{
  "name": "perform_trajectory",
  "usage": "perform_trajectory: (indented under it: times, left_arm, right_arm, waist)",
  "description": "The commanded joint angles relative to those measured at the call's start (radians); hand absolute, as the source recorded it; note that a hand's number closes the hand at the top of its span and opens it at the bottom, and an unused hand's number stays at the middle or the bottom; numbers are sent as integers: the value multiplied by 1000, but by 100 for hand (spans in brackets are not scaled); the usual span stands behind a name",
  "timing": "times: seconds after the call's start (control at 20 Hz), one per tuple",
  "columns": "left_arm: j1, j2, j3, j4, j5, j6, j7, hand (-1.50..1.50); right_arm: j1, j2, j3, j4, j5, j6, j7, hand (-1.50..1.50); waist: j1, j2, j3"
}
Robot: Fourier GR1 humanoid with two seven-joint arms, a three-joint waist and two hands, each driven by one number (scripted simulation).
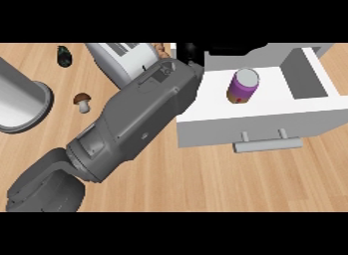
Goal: Pick up the can, place it into the drawer and close the drawer
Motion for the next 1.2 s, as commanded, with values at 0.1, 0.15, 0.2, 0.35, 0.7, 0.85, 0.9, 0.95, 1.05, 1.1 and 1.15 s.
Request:
perform_trajectory:
  times: [0.1,0.15,0.2,0.35,0.7,0.85,0.9,0.95,1.05,1.1,1.15]
  left_arm:
    - [-25,0,9,20,9,-6,-51,-150]
    - [-21,0,-4,-12,25,0,-42,-150]
    - [-30,0,3,10,27,-20,-54,-150]
    - [-56,0,-1,-11,43,20,-62,-150]
    - [-47,0,7,-8,53,26,-27,-150]
    - [-7,0,14,-31,40,6,-34,-150]
    - [-11,0,4,-35,45,22,-30,-150]
    - [-48,0,0,-24,42,56,1,-150]
    - [15,0,21,-50,24,16,-27,-150]
    - [-41,6,18,-38,14,53,21,-150]
    - [-21,8,0,-68,0,63,32,-150]
  right_arm:
    - [-22,17,65,-93,211,34,-83,-150]
    - [-84,-4,98,-101,268,1,-54,-150]
    - [-115,-34,114,-80,288,10,-56,-150]
    - [-147,26,236,-95,463,-13,-66,-150]
    - [-258,18,430,50,829,-82,-152,-150]
    - [-364,-13,469,158,926,-135,-153,-150]
    - [-403,1,519,203,980,-159,-142,-150]
    - [-410,6,559,227,1018,-172,-163,-150]
    - [-453,4,575,303,1089,-224,-178,-150]
    - [-442,10,610,326,1148,-255,-200,-150]
    - [-483,-10,607,359,1168,-252,-179,-150]
  waist:
    - [27,-5,-1]
    - [34,-3,-1]
    - [32,2,-1]
    - [39,1,-1]
    - [66,-7,-1]
    - [80,-12,-2]
    - [79,-10,-2]
    - [77,-11,-1]
    - [97,-16,-2]
    - [97,-17,-2]
    - [105,-20,-2]
